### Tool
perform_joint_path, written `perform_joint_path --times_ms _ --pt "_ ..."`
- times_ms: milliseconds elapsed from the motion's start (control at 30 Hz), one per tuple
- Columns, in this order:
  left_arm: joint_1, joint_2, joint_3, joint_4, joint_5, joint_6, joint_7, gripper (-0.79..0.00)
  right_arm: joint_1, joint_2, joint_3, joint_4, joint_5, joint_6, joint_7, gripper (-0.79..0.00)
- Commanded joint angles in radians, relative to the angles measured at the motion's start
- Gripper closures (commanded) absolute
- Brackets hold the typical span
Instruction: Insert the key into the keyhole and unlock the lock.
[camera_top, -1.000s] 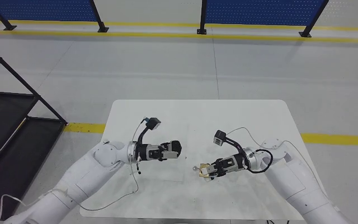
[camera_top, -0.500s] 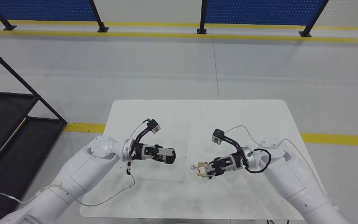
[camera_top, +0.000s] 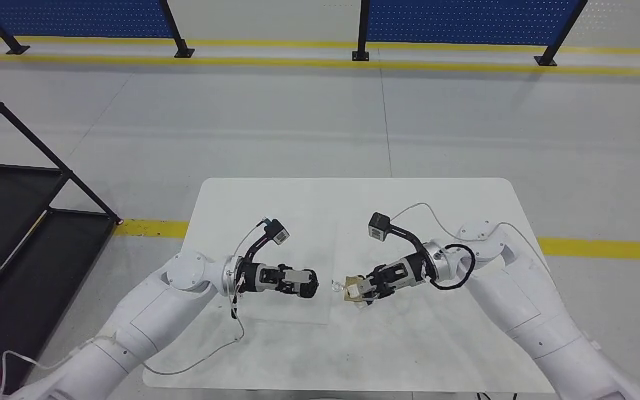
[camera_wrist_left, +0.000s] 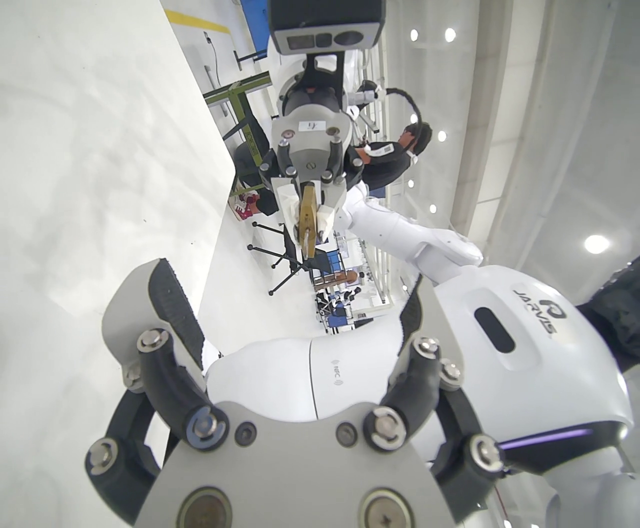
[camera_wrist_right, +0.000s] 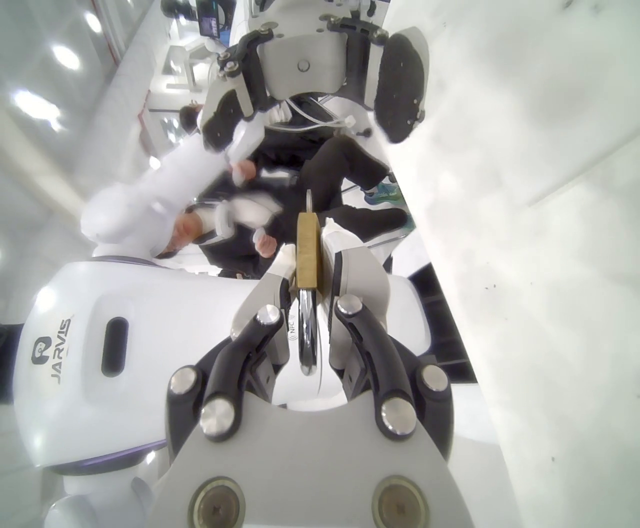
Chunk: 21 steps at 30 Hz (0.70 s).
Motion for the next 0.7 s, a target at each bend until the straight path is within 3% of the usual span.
perform_joint_path --times_ms 0,33,100,167,233,467,667 --pt "-0.006 -0.008 0.009 0.009 -0.017 -0.019 -0.013 -0.668 0.009 -0.005 -0.008 0.018 0.01 -0.005 0.001 0.0" --pt "-0.01 -0.012 0.014 0.014 -0.026 -0.027 -0.022 -0.576 0.012 -0.008 -0.013 0.028 0.017 -0.008 0.002 0.0" --pt "-0.016 -0.021 0.024 0.027 -0.039 -0.039 -0.027 -0.523 0.017 -0.014 -0.02 0.051 0.031 -0.016 0.005 0.0" --pt "-0.024 -0.03 0.034 0.038 -0.046 -0.042 -0.029 -0.354 0.023 -0.018 -0.027 0.071 0.037 -0.02 0.005 0.0" --pt "-0.031 -0.038 0.043 0.051 -0.045 -0.046 -0.027 -0.274 0.027 -0.022 -0.031 0.088 0.041 -0.025 0.002 0.0" --pt "-0.051 -0.058 0.056 0.078 -0.039 -0.036 -0.018 -0.169 0.03 -0.028 -0.035 0.112 0.029 -0.041 -0.01 0.0" --pt "-0.061 -0.071 0.06 0.097 -0.027 -0.016 -0.022 -0.132 0.023 -0.028 -0.033 0.11 0.011 -0.05 -0.014 0.0"
